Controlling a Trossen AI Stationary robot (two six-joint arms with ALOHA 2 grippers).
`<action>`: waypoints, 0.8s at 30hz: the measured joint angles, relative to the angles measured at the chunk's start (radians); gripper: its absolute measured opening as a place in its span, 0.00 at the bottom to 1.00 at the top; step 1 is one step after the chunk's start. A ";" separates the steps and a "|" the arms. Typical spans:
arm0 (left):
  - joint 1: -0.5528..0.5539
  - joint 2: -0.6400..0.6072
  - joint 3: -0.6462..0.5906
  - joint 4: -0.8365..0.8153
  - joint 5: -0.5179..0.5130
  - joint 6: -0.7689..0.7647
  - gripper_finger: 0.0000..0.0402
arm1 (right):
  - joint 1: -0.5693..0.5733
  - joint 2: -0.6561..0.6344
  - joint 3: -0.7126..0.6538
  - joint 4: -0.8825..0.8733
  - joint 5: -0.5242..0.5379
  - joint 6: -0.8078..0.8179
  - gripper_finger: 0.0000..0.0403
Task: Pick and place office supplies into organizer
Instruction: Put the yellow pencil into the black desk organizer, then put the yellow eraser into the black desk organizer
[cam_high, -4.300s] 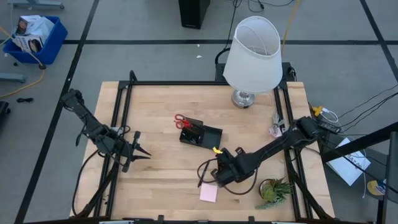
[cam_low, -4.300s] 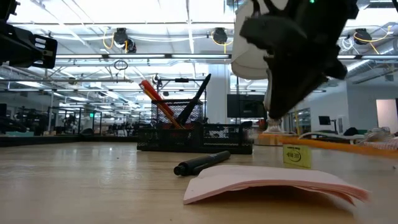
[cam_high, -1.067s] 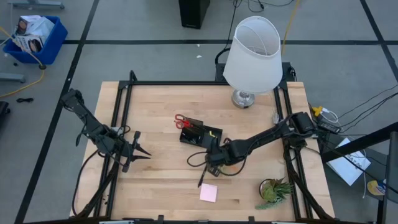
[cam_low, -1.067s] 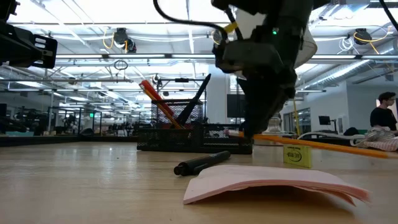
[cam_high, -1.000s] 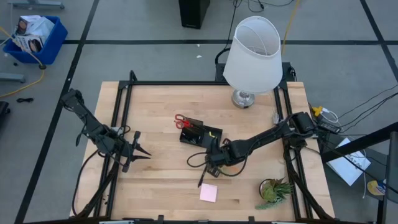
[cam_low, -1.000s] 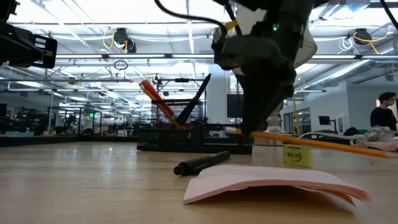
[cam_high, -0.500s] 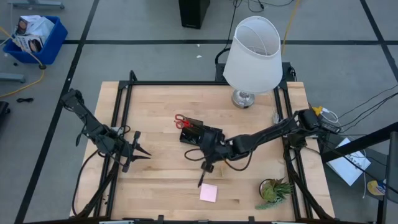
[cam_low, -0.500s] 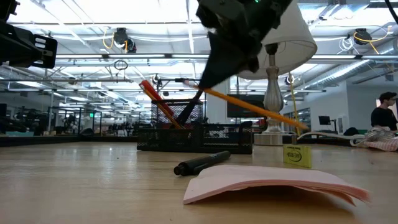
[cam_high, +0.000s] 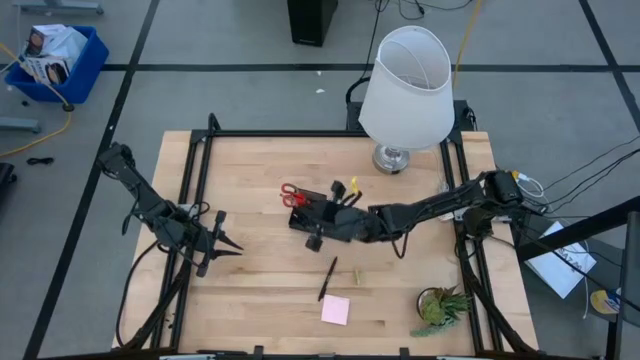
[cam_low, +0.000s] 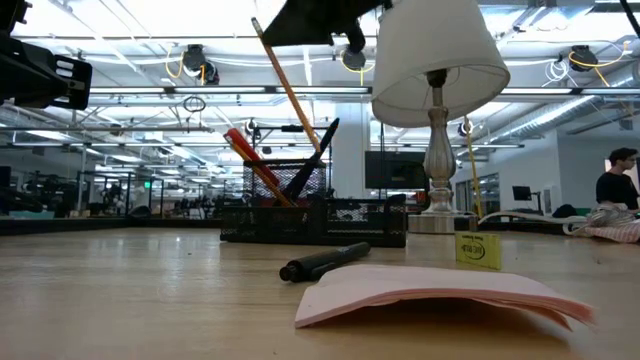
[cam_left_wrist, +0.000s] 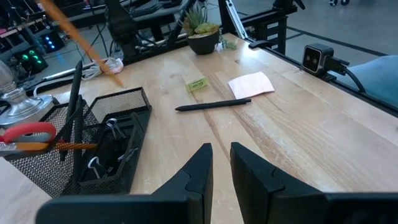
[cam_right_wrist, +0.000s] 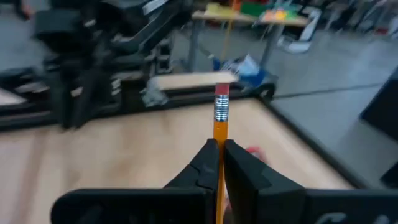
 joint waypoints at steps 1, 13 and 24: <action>0.000 0.000 0.000 0.000 0.000 0.000 0.16 | -0.014 0.000 -0.008 0.035 0.004 -0.024 0.03; 0.000 0.000 0.000 0.000 0.000 0.000 0.16 | -0.151 0.001 -0.197 0.577 -0.083 -0.182 0.02; 0.000 0.000 0.000 0.000 0.000 0.000 0.16 | -0.164 0.031 -0.222 0.582 -0.098 -0.168 0.00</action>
